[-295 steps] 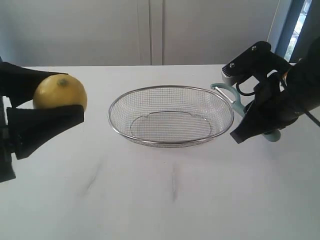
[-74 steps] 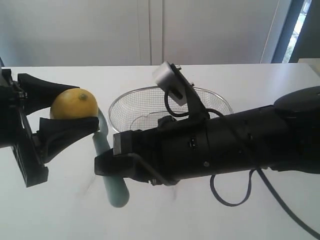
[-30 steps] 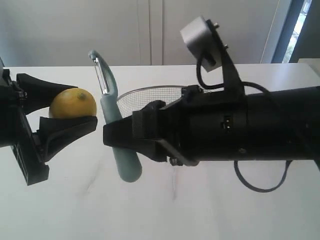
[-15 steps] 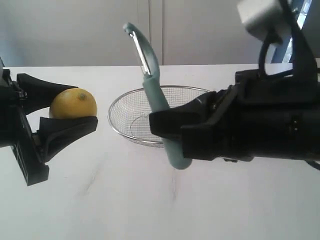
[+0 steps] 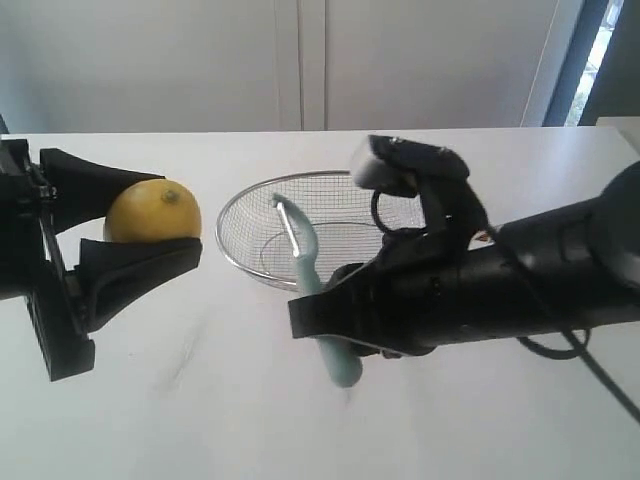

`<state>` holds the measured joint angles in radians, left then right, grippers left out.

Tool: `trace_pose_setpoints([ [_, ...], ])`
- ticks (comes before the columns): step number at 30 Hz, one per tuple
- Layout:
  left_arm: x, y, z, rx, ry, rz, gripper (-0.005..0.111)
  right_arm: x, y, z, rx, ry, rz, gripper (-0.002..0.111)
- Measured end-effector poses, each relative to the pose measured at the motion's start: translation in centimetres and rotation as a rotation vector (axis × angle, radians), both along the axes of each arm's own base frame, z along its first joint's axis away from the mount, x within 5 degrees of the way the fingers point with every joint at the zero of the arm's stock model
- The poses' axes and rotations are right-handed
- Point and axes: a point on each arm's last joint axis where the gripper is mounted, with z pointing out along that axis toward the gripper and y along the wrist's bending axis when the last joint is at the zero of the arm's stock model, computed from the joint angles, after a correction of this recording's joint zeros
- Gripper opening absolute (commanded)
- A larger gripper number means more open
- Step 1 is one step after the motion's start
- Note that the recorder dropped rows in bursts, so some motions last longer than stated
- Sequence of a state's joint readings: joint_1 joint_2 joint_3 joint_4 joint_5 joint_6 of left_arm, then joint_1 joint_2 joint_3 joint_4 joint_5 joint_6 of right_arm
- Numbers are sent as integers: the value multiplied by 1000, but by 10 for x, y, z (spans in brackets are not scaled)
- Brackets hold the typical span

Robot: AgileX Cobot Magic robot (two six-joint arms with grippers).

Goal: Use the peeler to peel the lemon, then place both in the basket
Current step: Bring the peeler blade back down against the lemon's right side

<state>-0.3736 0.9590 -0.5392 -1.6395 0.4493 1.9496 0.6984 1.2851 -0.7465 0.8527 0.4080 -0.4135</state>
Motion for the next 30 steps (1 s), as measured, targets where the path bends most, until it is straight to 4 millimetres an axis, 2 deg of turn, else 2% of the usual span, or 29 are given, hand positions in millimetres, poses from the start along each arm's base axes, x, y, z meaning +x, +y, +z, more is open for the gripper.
trace_pose_setpoints([
  [4,0,0,0,-1,0,-2,0,1,16,-12,81,75,88,0],
  [9,0,0,0,-2,2,-2,0,-3,32,-7,267,85,204,0],
  [24,0,0,0,-1,2,0,0,-1,33,-3,308,65,202,0],
  [30,1,1,0,3,2,10,0,-3,29,7,318,23,186,0],
])
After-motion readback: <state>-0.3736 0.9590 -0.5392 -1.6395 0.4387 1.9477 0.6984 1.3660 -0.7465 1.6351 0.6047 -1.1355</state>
